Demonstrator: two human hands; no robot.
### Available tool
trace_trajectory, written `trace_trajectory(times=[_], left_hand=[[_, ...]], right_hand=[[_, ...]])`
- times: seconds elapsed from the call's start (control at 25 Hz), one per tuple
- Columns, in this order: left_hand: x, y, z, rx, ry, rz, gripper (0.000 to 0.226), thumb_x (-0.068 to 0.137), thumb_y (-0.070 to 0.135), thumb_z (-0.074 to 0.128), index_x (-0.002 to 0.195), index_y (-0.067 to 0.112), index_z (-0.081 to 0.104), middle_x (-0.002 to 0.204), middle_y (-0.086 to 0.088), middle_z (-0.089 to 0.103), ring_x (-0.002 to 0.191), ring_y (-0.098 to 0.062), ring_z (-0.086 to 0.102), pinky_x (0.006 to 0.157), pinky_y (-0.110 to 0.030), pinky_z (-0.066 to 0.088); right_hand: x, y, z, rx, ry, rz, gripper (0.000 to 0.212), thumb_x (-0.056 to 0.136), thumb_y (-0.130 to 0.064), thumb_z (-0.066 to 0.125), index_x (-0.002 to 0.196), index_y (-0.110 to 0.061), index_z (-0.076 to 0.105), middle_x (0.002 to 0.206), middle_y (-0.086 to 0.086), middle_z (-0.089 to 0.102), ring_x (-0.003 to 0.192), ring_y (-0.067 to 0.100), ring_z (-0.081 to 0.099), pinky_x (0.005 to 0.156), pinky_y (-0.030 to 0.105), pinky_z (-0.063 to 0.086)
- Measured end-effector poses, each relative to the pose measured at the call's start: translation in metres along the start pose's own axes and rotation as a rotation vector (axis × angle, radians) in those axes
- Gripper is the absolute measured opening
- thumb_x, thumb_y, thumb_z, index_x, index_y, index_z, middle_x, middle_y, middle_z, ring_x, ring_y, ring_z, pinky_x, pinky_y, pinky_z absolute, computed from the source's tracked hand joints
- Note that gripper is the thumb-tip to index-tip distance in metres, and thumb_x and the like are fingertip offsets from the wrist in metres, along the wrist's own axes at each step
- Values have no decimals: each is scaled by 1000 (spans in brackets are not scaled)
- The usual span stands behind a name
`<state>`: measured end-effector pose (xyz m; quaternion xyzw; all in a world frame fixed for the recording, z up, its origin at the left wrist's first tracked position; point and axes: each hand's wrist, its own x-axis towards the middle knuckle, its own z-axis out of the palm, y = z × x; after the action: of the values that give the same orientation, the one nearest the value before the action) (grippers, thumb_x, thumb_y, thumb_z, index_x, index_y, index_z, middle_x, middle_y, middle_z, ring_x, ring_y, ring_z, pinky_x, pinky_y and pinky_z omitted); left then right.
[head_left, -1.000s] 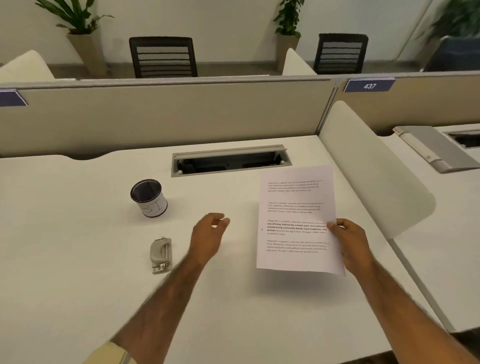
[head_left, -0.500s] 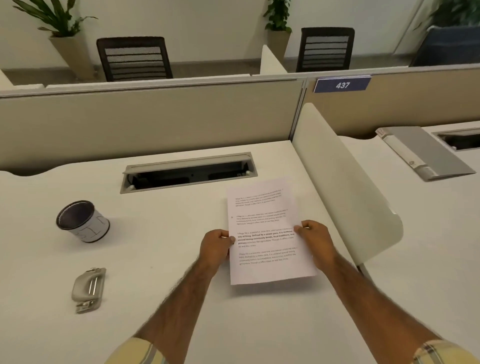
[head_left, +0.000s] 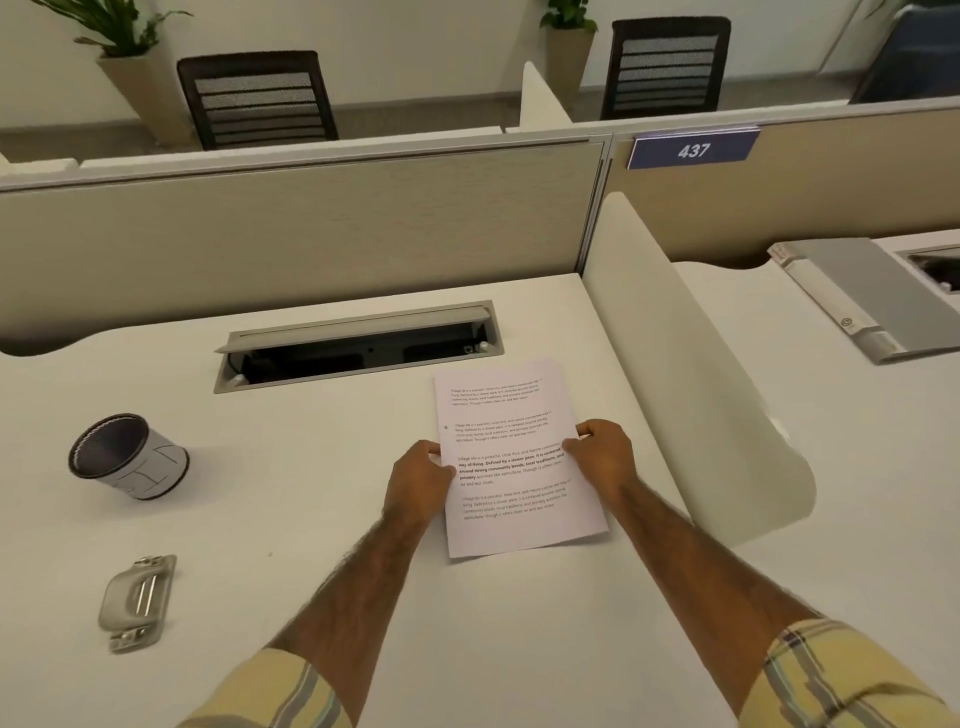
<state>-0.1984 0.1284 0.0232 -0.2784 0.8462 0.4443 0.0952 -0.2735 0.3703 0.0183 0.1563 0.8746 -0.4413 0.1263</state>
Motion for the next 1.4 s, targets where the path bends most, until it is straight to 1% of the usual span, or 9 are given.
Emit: trace_trajectory(times=[0.08,0.16,0.52,0.68,0.76,0.88,1.04,1.28,1.4], left_hand=[[-3,0,4,78,10,57,51,95,19,65,143,15,49,127,-8,67,108,-27,66,93,-39,56],[-5,1,8,171,30,110,60,97,23,63,152,16,39,134,-9,61,116,-28,63,101,-43,53],[-5,6,19,438,75,217,58,102,34,54,154,17,33,150,-7,41,126,-27,53,100,-41,50],[-10,-7,33,515,51,342,72,106,51,37,163,18,9,172,-4,6,156,-25,17,127,-40,19],[-12,-19,40,583,10,406,78,105,59,24,163,19,-9,171,0,-16,159,-22,-8,129,-40,-2],[-12,-34,46,672,4,456,82,98,68,4,158,19,-24,167,2,-30,156,-19,-23,126,-39,-14],[-12,-39,49,716,17,473,86,90,73,-12,156,20,-29,164,2,-34,153,-18,-28,125,-41,-18],[-11,-37,50,725,22,460,89,86,76,-18,155,20,-30,165,1,-34,154,-20,-27,127,-44,-13],[-11,-37,50,738,21,453,85,91,73,-9,153,20,-33,165,1,-34,154,-20,-28,127,-45,-13]], right_hand=[[3,-2,-2,-54,3,-14,19,80,-15,64,97,-13,73,99,3,76,88,24,71,76,32,57],[5,-3,-1,-98,9,-29,23,82,-14,63,102,-14,72,105,3,75,87,22,68,75,28,53],[12,-4,-2,-163,49,-32,23,84,-15,62,106,-14,70,112,4,74,90,23,66,75,28,49],[4,-3,2,-261,95,-123,39,93,-23,59,130,-12,62,128,12,63,114,29,61,93,36,49],[-4,0,7,-392,120,-247,44,97,-29,55,138,-12,56,132,14,58,121,31,55,98,41,47],[-15,10,16,-581,80,-411,59,100,-45,48,149,-14,42,153,16,44,139,32,41,114,46,34],[-16,29,28,-772,-51,-450,75,100,-63,26,160,-20,15,170,12,8,156,30,4,126,51,5],[-12,38,32,-837,-48,-477,87,90,-72,-4,161,-23,1,170,8,-7,156,27,-9,125,53,-2],[-12,38,33,-836,-34,-478,85,92,-71,-1,161,-23,1,170,8,-7,156,28,-8,125,54,-1]])
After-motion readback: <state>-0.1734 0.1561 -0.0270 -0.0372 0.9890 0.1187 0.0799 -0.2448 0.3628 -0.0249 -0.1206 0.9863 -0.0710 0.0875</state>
